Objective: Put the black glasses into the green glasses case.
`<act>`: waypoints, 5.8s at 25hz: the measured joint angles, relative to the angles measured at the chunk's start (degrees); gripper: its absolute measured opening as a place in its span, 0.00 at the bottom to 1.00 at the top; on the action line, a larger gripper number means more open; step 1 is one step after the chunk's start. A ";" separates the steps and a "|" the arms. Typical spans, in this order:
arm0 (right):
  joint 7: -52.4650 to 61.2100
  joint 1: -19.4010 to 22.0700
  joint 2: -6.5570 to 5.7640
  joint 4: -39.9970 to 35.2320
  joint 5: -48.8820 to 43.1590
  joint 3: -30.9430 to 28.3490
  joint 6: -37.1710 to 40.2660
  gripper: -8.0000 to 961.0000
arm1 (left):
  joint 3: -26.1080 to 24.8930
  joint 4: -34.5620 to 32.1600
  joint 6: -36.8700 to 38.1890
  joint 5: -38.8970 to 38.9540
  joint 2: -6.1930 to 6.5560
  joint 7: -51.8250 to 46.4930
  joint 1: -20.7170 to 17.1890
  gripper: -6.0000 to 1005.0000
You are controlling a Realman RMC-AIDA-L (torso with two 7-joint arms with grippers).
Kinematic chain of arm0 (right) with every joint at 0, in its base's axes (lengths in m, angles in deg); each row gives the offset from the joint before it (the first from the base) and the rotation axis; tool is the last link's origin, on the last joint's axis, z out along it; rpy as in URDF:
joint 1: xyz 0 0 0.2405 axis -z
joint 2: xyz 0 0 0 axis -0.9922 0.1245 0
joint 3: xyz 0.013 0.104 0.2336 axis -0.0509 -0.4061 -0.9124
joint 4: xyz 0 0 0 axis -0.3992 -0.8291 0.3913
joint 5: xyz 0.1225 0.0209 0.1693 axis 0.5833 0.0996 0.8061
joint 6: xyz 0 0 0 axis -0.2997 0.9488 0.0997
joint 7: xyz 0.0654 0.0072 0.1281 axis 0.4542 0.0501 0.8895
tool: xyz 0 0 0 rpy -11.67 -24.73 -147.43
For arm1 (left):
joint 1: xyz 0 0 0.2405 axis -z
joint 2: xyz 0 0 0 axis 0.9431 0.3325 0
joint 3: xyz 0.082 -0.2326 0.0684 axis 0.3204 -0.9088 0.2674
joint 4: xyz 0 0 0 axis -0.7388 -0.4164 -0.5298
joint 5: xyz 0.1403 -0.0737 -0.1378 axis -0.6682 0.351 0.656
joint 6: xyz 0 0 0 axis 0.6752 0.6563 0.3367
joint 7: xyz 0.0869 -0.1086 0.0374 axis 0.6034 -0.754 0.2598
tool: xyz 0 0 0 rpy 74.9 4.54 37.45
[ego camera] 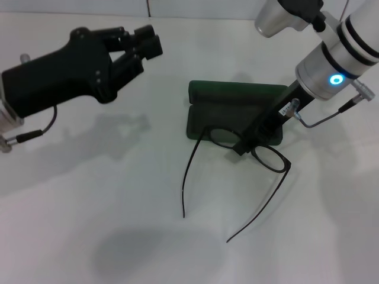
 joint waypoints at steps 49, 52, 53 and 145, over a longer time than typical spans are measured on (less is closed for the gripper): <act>-15.69 33.34 -0.68 -35.47 35.49 1.94 9.00 0.05 | -0.23 18.10 20.99 0.21 -0.12 12.66 8.02 0.12; -18.88 32.98 -0.67 -32.39 39.68 1.66 10.90 0.05 | -0.06 22.82 21.35 -0.07 -0.23 14.43 11.22 0.04; -19.78 32.84 -0.62 -31.61 40.79 1.70 11.23 0.05 | -0.02 24.44 21.31 -0.28 -0.23 15.07 12.38 0.04; -36.89 27.56 -0.40 -19.65 55.74 7.97 5.01 0.05 | 10.03 40.33 17.10 11.21 0.20 22.29 17.86 0.04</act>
